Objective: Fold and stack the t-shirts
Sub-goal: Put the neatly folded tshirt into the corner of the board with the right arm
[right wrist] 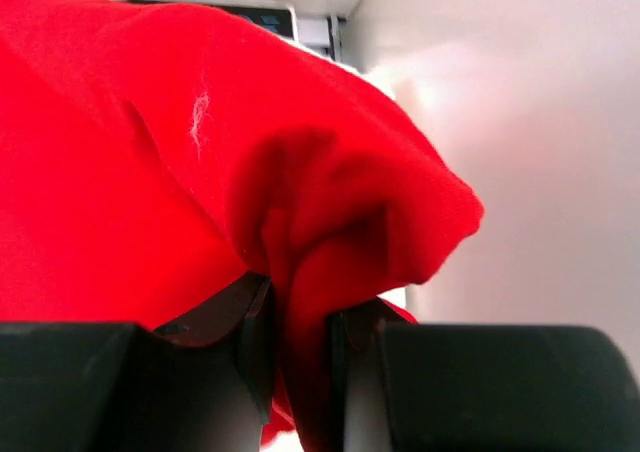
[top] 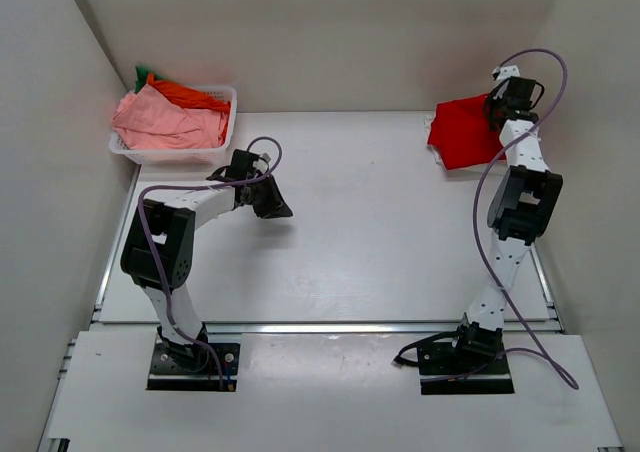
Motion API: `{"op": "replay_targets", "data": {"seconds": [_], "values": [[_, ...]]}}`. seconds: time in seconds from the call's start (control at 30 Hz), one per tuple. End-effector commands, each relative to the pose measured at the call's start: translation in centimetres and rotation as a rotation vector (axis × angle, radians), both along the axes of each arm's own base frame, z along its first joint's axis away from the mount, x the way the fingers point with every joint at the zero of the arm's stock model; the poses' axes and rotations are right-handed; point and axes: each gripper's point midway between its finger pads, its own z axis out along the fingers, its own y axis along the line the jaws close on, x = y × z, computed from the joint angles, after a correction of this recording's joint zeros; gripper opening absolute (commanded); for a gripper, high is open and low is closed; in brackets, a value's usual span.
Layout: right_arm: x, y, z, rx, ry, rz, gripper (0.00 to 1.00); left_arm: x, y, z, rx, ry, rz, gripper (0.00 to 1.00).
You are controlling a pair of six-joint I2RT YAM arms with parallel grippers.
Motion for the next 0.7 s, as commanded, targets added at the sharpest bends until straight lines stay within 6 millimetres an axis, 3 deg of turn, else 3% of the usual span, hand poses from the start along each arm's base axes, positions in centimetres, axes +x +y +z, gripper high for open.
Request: {"op": "replay_targets", "data": {"seconds": [0.0, 0.03, 0.07, 0.1, 0.13, 0.17, 0.27, 0.3, 0.33, 0.37, 0.4, 0.47, 0.5, 0.57, 0.67], "values": [[2.7, -1.7, 0.6, -0.104, -0.104, -0.085, 0.07, 0.3, 0.0, 1.3, -0.015, -0.037, -0.026, 0.21], [3.0, -2.1, 0.6, -0.1, -0.124, -0.103, 0.16, 0.0, -0.2, 1.1, -0.017, -0.036, -0.044, 0.22], [3.3, -2.4, 0.4, -0.11, -0.131, -0.119, 0.39, 0.0, 0.1, 1.0, -0.004, -0.037, -0.044, 0.23], [3.6, -2.2, 0.5, -0.119, -0.141, -0.123, 0.71, -0.1, 0.0, 1.0, -0.007, -0.037, -0.053, 0.24], [3.8, -2.1, 0.7, -0.125, -0.148, -0.132, 0.9, -0.4, 0.0, 1.2, -0.007, -0.045, -0.066, 0.27], [3.9, -2.1, 1.4, -0.121, -0.162, -0.137, 1.0, -0.5, 0.0, 1.6, -0.014, -0.058, -0.074, 0.29], [3.1, -1.4, 3.8, -0.137, -0.179, -0.199, 0.99, -1.3, -0.6, 3.0, -0.072, -0.113, -0.117, 0.16], [2.5, -1.4, 5.6, -0.14, -0.194, -0.212, 0.99, -1.7, -0.6, 3.2, -0.084, -0.11, -0.121, 0.07], [1.6, -1.1, 7.4, -0.154, -0.199, -0.235, 0.99, -2.0, -0.9, 3.7, -0.097, -0.105, -0.134, 0.06], [0.3, -0.6, 8.8, -0.153, -0.19, -0.258, 0.99, -2.8, -1.0, 3.9, -0.106, -0.089, -0.166, 0.05], [-0.7, -0.2, 8.8, -0.145, -0.171, -0.269, 0.99, -3.5, -1.1, 3.8, -0.104, -0.075, -0.183, 0.07], [-4.0, 0.8, 12.4, -0.121, -0.187, -0.288, 0.99, -4.8, -1.3, 4.2, -0.09, -0.086, -0.221, 0.21], [-5.1, 2.2, 11.3, -0.098, -0.143, -0.279, 1.0, -5.3, -1.4, 4.6, -0.06, -0.113, -0.25, 0.23], [-8.4, 3.7, 11.2, -0.064, -0.096, -0.254, 0.99, -6.4, -1.6, 5.6, -0.052, -0.169, -0.275, 0.3], [-13.2, 7.2, 8.6, -0.137, 0.04, -0.243, 0.99, -8.2, -2.2, 7.2, -0.11, -0.217, -0.307, 0.26]]}}
